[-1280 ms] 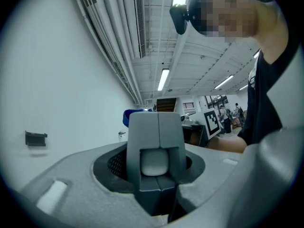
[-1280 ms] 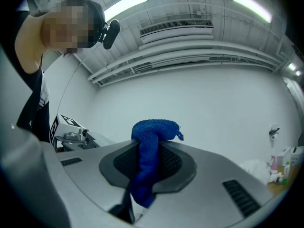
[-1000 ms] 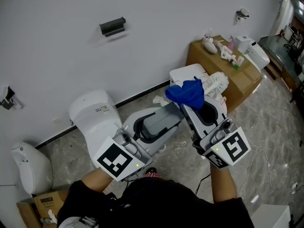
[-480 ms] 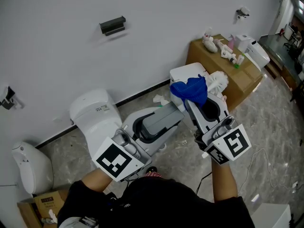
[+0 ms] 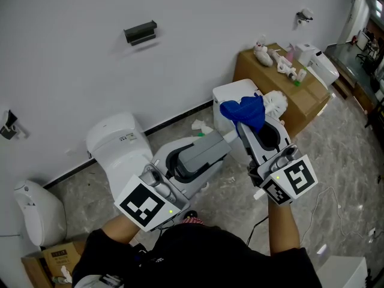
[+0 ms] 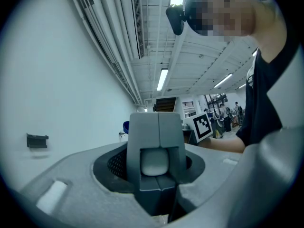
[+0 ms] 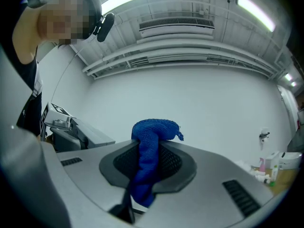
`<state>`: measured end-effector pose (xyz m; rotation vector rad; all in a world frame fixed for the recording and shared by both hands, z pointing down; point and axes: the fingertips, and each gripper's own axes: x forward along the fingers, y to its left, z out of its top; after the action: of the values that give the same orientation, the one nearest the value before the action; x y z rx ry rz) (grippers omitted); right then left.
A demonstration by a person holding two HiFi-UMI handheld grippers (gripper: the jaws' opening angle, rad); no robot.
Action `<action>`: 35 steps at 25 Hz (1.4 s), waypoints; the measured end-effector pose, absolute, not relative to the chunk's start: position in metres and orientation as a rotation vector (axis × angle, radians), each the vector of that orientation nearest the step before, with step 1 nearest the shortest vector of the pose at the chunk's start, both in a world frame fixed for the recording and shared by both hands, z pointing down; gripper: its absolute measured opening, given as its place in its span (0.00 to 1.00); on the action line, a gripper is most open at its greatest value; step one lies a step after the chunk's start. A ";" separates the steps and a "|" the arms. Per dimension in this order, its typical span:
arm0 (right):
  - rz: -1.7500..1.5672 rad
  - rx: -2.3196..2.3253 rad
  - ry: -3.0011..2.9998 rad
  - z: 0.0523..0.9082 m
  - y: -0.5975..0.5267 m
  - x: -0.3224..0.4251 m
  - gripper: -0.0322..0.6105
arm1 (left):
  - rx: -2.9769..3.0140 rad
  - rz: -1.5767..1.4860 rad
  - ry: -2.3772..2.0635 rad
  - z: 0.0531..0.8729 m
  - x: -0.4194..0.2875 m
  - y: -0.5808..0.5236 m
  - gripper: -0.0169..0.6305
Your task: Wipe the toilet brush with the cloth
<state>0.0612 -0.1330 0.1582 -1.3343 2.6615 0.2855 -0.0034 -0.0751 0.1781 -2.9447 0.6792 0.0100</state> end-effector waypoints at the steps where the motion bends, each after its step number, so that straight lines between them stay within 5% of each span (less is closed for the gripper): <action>1: 0.284 -1.342 2.659 0.159 -0.134 0.062 0.17 | -2.945 0.010 0.677 0.178 -0.004 -0.075 0.31; 35: 0.248 -1.594 2.551 0.173 -0.162 0.120 0.17 | -2.938 0.006 0.615 0.174 -0.008 -0.067 0.31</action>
<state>0.1205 -0.1624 0.1729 -1.5937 2.5510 0.2477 -0.0076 -0.0675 0.1740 -2.9382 0.6152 0.0058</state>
